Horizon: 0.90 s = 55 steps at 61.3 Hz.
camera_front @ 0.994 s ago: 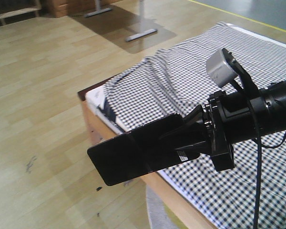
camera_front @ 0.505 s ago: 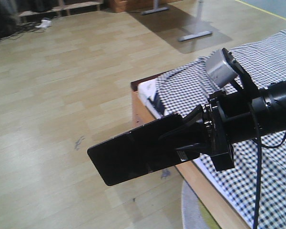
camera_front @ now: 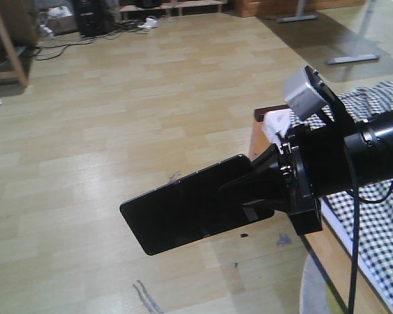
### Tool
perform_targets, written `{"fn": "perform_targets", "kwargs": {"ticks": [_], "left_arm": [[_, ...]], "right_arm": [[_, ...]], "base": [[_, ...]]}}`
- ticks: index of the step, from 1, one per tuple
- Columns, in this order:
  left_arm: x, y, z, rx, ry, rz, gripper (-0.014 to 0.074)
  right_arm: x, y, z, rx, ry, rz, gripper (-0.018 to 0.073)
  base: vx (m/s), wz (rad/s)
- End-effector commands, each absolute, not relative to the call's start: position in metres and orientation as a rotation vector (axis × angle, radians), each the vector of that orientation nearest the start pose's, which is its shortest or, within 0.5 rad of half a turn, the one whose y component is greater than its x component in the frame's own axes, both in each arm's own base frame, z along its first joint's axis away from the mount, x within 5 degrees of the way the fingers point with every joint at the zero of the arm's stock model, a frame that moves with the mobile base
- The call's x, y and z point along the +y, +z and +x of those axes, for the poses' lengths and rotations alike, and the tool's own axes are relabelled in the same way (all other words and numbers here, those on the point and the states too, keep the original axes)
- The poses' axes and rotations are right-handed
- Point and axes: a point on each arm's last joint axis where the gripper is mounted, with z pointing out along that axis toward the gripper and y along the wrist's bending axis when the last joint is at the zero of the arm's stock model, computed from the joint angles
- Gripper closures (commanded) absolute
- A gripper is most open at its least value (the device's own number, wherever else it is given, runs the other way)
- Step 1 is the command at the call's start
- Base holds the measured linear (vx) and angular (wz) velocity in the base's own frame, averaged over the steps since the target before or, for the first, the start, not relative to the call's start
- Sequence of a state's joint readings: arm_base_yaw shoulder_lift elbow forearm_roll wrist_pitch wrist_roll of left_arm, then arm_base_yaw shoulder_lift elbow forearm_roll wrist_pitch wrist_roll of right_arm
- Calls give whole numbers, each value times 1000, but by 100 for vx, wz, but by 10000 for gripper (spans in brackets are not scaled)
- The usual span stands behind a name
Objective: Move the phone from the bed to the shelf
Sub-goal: 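Hold the phone in the right gripper while the base turns away from the bed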
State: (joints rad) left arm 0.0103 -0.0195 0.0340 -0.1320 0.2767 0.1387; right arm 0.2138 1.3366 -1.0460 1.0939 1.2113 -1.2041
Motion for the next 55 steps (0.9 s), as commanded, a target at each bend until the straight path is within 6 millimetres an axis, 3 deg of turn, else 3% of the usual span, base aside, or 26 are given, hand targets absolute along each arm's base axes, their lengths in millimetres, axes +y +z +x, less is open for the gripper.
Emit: {"fn": "perform_targets", "kwargs": {"ticks": [1,25,55], "left_arm": [[-2,184,55,1697,-19,14,596],[-2,184,55,1697,-19,14,596],[-2,184,55,1697,-19,14,596]], "right_arm": [[129,353,213,1863,1201,-1189,560],[129,353,213,1863,1201,-1189,560],[129,353,213,1863,1201,-1189,560]], "base": [[-11,43],[-8,32],[-1,8]]}}
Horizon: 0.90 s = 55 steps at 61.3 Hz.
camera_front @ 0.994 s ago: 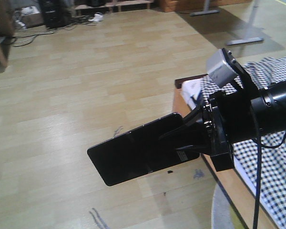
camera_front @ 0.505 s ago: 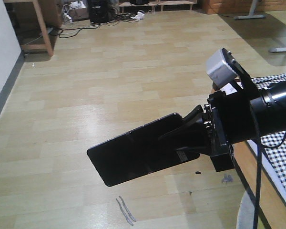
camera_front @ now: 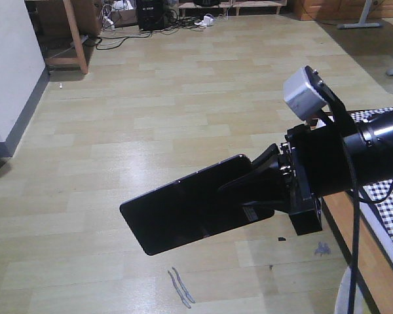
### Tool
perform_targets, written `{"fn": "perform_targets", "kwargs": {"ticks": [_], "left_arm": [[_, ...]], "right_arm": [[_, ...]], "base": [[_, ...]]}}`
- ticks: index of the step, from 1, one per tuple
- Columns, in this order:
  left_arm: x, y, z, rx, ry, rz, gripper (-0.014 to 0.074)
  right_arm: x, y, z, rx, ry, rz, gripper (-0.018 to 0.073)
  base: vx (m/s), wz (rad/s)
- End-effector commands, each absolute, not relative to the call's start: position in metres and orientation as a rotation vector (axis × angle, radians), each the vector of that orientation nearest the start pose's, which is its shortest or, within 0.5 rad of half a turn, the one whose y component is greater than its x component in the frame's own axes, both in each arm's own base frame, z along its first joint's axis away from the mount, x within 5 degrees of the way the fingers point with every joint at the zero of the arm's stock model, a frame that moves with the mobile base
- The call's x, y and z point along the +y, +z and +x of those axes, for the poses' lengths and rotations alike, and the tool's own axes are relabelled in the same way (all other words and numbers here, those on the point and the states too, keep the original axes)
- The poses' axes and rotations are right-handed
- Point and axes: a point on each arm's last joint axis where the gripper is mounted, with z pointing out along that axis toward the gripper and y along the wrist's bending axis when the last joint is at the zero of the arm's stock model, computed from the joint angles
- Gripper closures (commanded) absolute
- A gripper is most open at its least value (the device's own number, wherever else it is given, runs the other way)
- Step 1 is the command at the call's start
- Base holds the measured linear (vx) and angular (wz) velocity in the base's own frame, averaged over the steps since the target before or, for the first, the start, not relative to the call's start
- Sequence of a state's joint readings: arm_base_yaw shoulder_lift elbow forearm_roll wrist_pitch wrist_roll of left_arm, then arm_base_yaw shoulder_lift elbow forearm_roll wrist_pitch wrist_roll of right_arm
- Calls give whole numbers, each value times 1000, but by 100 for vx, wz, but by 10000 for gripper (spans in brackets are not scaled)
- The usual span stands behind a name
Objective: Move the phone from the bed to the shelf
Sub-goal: 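Hold the phone in the right gripper while the base turns away from the bed, then keep the phone held in the right gripper while driving across the floor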
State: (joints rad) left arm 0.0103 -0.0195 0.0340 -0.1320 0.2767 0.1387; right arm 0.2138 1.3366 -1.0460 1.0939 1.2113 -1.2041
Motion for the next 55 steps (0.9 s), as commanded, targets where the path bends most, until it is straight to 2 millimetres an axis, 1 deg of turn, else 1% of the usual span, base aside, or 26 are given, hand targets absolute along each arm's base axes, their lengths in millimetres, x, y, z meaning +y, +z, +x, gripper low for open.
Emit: {"fn": "perform_targets", "kwargs": {"ticks": [1,55], "left_arm": [[-2,184,55,1697,-19,14,596],[-2,184,55,1697,-19,14,596]], "right_arm": [[129,353,213,1863,1201,-1189,560],[129,353,213,1863,1201,-1189,560]], "base": [[2,2],[5,4]]}}
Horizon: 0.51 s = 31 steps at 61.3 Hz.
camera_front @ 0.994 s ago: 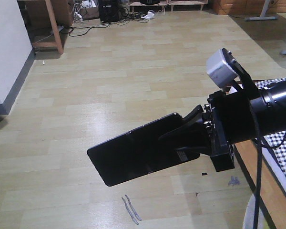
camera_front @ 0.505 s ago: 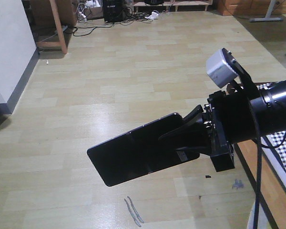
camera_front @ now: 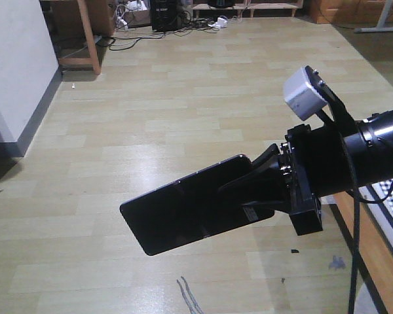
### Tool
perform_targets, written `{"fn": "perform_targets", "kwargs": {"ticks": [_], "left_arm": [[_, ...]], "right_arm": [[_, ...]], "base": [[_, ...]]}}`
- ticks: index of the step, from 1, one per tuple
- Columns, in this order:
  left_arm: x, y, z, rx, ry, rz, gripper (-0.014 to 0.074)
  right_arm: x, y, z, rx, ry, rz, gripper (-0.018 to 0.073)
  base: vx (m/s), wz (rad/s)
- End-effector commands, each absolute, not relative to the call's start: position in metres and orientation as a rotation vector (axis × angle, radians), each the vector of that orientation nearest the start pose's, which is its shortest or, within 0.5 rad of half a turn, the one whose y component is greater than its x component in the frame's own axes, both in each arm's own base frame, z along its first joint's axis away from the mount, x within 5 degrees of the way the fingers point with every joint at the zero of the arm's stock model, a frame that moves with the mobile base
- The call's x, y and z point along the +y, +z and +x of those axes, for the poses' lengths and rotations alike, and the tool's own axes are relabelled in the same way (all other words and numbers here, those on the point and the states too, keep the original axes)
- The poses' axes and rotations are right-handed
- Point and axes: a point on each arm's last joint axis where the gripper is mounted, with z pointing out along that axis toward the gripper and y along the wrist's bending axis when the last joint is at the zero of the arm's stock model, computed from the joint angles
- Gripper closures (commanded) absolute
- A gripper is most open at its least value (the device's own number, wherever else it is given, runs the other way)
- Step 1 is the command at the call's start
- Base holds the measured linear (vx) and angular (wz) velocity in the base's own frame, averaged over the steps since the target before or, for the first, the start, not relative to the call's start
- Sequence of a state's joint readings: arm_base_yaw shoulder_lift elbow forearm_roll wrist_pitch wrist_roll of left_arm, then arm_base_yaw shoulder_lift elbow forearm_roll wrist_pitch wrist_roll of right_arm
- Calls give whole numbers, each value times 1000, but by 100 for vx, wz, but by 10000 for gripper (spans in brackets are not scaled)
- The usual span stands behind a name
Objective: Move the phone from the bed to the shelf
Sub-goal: 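Keep the phone held in the right gripper while driving across the floor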
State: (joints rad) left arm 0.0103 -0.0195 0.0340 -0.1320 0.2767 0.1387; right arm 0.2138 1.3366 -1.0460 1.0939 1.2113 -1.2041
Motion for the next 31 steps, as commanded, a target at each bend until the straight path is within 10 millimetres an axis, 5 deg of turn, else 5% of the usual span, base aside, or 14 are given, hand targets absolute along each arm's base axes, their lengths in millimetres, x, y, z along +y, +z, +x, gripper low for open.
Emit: {"fn": "perform_targets", "kwargs": {"ticks": [1,31], "left_arm": [[-2,184,55,1697,-19,14,596],[-2,184,55,1697,-19,14,596]], "right_arm": [[129,353,213,1863,1201,-1189,560],[129,353,213,1863,1201,-1189,560]], "base": [[9,13],[12,8]]}}
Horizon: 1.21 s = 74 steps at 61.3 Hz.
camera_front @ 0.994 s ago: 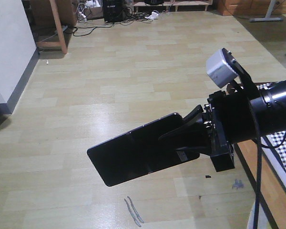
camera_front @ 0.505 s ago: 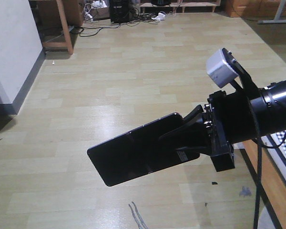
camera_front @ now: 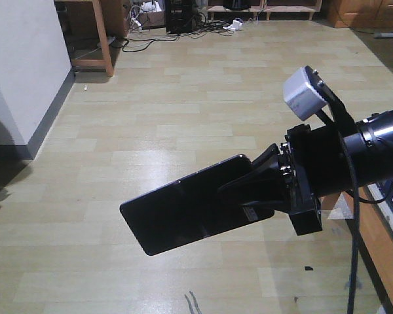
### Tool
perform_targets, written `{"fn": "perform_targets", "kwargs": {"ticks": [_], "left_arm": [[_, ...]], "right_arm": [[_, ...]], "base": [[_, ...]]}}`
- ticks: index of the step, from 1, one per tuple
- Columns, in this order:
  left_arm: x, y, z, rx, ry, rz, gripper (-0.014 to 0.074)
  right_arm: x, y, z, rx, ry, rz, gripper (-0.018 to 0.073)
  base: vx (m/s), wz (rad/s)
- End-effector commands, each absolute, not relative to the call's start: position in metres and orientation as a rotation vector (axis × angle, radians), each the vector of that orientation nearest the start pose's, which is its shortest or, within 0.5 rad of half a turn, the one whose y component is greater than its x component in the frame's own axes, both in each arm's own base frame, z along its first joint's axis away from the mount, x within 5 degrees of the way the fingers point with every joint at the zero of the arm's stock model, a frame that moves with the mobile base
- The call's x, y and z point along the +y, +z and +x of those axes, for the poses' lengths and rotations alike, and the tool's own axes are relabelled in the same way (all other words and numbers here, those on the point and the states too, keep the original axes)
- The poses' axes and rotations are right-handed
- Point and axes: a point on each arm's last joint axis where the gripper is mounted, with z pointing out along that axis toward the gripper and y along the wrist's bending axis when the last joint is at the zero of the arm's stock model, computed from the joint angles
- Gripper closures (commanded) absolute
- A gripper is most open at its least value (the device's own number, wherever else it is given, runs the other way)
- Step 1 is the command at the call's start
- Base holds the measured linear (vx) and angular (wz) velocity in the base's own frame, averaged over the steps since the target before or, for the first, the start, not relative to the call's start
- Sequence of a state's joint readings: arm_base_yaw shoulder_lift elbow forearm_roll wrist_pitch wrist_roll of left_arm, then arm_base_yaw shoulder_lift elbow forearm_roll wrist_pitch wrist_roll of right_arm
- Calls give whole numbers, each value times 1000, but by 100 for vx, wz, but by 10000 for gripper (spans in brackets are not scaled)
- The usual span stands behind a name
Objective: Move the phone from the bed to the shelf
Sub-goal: 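Keep the phone held in the right gripper while driving across the floor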
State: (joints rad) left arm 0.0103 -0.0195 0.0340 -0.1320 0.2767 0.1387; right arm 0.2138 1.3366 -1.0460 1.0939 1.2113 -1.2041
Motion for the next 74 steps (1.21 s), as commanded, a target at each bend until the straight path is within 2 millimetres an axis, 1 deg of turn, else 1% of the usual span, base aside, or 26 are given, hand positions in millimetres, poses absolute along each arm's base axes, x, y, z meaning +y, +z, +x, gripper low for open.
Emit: {"fn": "perform_targets", "kwargs": {"ticks": [1,74], "left_arm": [[-2,184,55,1697,-19,14,596],[-2,184,55,1697,-19,14,596]], "right_arm": [[129,353,213,1863,1201,-1189,560],[129,353,213,1863,1201,-1189,560]], "base": [[15,0],[18,-7]]}}
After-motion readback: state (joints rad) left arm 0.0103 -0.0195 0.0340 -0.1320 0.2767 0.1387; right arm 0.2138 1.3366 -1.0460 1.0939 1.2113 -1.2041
